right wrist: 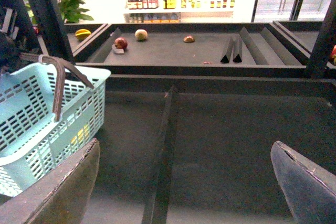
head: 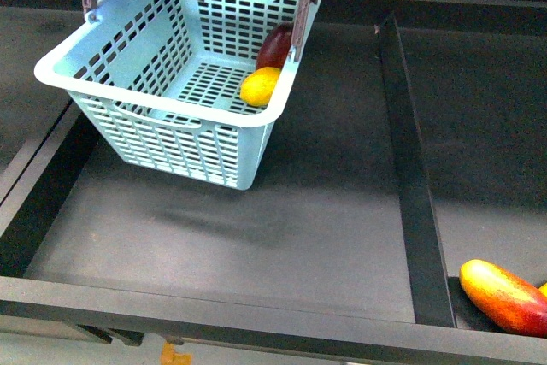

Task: Pick lemon and mango into basket

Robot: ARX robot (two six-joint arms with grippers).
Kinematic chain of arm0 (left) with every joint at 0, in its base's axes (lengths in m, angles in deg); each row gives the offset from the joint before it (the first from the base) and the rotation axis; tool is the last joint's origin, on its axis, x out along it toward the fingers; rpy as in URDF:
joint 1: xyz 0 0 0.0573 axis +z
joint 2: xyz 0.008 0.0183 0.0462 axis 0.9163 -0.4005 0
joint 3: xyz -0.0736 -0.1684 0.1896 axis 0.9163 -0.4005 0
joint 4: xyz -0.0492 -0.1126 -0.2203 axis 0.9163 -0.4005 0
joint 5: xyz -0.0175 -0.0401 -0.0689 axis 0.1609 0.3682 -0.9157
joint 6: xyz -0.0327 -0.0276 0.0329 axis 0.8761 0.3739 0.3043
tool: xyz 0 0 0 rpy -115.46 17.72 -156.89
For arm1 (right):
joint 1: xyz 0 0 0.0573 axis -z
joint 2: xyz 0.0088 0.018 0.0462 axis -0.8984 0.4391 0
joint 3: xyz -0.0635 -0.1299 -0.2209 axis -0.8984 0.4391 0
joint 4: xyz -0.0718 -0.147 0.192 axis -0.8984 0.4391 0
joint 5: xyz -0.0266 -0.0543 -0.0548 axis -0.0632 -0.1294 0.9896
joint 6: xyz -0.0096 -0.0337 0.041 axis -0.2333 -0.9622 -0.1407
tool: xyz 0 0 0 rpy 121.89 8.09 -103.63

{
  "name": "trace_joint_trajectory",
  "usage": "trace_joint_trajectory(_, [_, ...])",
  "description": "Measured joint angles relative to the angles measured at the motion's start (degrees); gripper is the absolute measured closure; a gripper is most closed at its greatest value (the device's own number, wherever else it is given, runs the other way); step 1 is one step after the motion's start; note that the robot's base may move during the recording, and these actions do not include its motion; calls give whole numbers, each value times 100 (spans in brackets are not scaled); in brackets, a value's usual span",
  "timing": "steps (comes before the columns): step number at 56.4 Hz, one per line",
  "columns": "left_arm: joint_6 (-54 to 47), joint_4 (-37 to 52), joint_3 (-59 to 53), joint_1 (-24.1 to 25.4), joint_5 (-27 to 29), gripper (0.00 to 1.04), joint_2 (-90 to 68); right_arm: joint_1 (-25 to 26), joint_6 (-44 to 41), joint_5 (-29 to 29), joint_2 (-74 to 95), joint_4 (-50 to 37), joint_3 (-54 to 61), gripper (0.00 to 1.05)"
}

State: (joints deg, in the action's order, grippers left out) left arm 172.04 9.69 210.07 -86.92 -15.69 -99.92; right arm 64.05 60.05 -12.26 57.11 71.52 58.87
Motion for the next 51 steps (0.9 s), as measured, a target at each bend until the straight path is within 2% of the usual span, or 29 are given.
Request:
trace_joint_trajectory(13, [232, 201, -535, 17, -13, 100, 238, 0, 0, -2, 0, 0, 0, 9])
trace_joint_trajectory(18, [225, 229, -614, 4, -2, 80, 295, 0, 0, 0, 0, 0, 0, 9])
trace_joint_trajectory(31, [179, 323, -1097, -52, 271, 41, 809, 0, 0, 0, 0, 0, 0, 9])
trace_joint_trajectory(38, [219, 260, -1672, -129, 667, 19, 1410, 0, 2, -2, 0, 0, 0, 9])
trace_joint_trajectory(41, [262, -212, -1958, -179, 1073, 6, 1794, 0, 0, -2, 0, 0, 0, 9])
trace_joint_trajectory(44, [330, -857, -2079, -225, 1266, 8, 2090, 0, 0, 0, 0, 0, 0, 9])
trace_joint_trajectory(51, [503, -1471, -2168, -330, 1556, 7, 2365, 0, 2, -2, 0, 0, 0, 9])
